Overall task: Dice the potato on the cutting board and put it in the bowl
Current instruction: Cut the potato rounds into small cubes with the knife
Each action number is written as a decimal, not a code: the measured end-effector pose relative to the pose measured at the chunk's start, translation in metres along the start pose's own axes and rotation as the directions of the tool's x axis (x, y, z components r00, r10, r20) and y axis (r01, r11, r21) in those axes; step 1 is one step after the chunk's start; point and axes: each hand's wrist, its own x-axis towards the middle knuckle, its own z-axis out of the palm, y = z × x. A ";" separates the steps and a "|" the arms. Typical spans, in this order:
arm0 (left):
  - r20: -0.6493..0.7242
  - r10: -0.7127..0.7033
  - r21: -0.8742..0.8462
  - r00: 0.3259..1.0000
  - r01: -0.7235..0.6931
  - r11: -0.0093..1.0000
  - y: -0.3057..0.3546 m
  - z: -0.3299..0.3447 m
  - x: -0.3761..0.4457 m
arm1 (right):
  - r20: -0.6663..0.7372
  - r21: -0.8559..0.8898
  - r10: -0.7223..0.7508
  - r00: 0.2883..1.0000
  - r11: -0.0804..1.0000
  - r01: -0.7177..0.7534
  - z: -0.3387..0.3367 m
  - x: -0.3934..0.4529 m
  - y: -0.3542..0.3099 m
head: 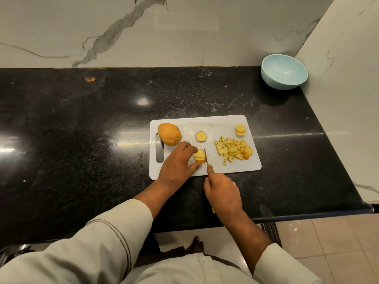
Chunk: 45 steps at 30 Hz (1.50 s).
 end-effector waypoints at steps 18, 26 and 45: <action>0.198 -0.250 0.025 0.948 0.250 0.968 0.010 -0.004 0.019 | -0.005 -0.007 -0.001 1.000 1.000 0.001 -0.004 0.002 0.003; 0.338 -0.160 0.211 0.927 0.091 0.973 0.015 -0.011 0.034 | -0.006 -0.057 -0.046 0.999 0.997 0.045 -0.001 0.003 -0.007; 0.300 -0.128 0.519 0.945 -0.049 0.853 0.039 -0.001 0.043 | 0.050 -0.196 -0.110 0.993 0.973 0.118 0.003 0.023 -0.015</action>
